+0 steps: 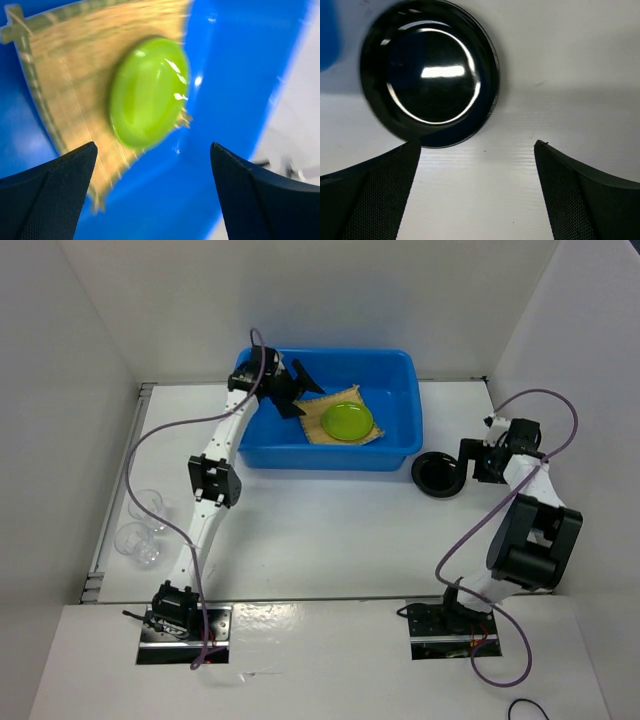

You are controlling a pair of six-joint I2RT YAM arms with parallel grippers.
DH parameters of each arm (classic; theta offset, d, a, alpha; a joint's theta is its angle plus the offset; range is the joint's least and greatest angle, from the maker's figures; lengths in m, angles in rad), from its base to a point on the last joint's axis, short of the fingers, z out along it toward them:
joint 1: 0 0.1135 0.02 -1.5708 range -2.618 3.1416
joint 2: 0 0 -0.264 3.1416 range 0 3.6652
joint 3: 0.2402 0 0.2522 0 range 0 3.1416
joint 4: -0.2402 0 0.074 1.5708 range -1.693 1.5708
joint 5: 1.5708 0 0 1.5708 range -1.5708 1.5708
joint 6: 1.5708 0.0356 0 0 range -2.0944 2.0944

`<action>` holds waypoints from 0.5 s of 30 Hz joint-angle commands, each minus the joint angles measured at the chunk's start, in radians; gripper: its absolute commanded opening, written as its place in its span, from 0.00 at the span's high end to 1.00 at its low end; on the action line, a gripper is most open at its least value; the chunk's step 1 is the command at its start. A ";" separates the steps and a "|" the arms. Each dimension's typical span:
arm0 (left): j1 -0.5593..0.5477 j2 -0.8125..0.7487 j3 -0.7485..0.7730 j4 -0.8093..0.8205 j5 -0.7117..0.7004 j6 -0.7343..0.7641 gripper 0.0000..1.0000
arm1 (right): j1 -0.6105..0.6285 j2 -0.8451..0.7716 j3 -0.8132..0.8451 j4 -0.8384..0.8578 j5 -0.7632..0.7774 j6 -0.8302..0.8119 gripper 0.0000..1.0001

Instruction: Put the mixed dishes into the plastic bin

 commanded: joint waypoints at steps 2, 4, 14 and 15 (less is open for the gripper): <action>-0.008 -0.328 0.045 -0.163 -0.081 0.258 0.00 | -0.024 0.142 0.062 -0.024 0.051 0.036 0.02; -0.059 -0.402 0.045 -0.303 -0.349 0.350 0.00 | -0.033 0.184 0.075 -0.044 0.036 0.036 0.02; -0.202 -0.902 -0.527 -0.394 -1.064 0.526 0.08 | -0.033 0.380 0.180 -0.098 -0.048 0.018 0.10; -0.202 -0.945 -0.623 -0.309 -1.101 0.556 0.08 | -0.033 0.415 0.191 -0.098 -0.048 0.018 0.12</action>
